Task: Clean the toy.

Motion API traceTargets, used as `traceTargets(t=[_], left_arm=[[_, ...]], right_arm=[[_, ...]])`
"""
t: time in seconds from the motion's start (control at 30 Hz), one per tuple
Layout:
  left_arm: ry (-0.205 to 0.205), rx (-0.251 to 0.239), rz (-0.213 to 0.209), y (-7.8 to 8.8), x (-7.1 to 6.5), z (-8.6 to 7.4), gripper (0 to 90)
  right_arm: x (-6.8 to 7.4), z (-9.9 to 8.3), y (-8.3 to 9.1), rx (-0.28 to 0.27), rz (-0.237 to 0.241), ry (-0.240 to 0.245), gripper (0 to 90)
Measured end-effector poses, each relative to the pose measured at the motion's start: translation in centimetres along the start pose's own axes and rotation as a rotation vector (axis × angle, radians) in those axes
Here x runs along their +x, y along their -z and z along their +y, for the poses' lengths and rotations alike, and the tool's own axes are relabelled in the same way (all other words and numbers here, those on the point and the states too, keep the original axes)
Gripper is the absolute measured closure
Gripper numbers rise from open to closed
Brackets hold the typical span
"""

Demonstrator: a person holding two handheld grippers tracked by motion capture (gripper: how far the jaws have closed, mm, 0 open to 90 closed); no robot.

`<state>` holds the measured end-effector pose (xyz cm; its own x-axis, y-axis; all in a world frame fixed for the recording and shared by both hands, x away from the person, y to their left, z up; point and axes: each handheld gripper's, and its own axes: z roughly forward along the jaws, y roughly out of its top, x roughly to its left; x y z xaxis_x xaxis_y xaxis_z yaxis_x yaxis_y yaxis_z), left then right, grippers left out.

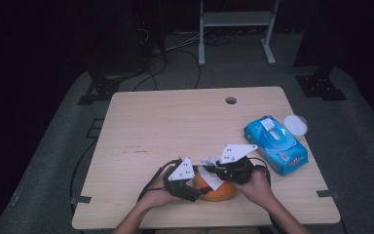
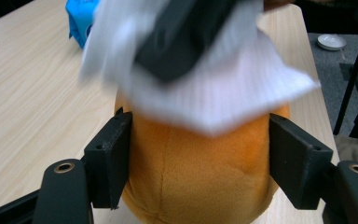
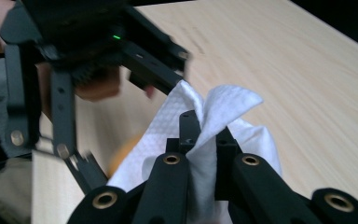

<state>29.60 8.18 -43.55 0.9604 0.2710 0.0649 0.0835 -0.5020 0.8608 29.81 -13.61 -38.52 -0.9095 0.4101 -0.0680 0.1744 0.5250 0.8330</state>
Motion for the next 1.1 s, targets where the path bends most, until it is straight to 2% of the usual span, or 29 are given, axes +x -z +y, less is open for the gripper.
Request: traceTargets(t=[0.1,0.2,0.27,0.37,0.47,0.63,0.73,0.83,0.87,0.97,1.1], left_arm=[[0.030,-0.011,-0.008,0.2,0.4,-0.6,29.4],[0.020,-0.015,-0.005,0.1,0.2,-0.4,29.3],[-0.002,-0.011,-0.002,-0.1,0.0,-0.1,29.0],[-0.053,-0.005,0.013,-0.3,-0.5,0.2,28.5],[-0.091,-0.006,0.017,-0.3,-0.9,0.2,28.6],[-0.046,-0.006,-0.002,0.0,-0.3,-0.3,30.3],[-0.016,-0.005,-0.007,0.2,0.1,-0.6,30.4],[0.000,-0.015,-0.016,0.1,0.2,-0.7,30.1],[-0.001,-0.014,-0.023,0.0,0.2,-0.5,29.1],[0.026,-0.023,-0.021,-0.3,0.1,-0.1,17.4],[-0.008,-0.012,-0.002,-0.5,-0.4,0.4,24.4]], right_arm=[[-1.1,-0.9,1.3,-0.006,-0.032,-0.034,86.2],[-2.3,-2.1,2.3,-0.013,-0.030,-0.094,86.2],[-2.3,-2.3,2.3,-0.022,-0.024,-0.109,86.1],[-1.6,-1.9,1.7,-0.025,-0.014,-0.089,86.2],[-1.1,-1.4,0.7,-0.040,0.034,-0.097,86.1],[-1.1,-1.1,0.5,-0.033,0.032,-0.076,86.1],[-1.6,-1.6,1.3,-0.030,0.016,-0.090,86.1],[-2.2,-2.6,2.2,-0.045,0.008,-0.128,86.0],[-2.3,-2.8,2.3,-0.049,0.013,-0.138,86.0],[-2.2,-3.1,2.3,-0.050,0.006,-0.145,86.0],[-1.7,-2.4,2.0,-0.053,0.004,-0.122,86.1]])
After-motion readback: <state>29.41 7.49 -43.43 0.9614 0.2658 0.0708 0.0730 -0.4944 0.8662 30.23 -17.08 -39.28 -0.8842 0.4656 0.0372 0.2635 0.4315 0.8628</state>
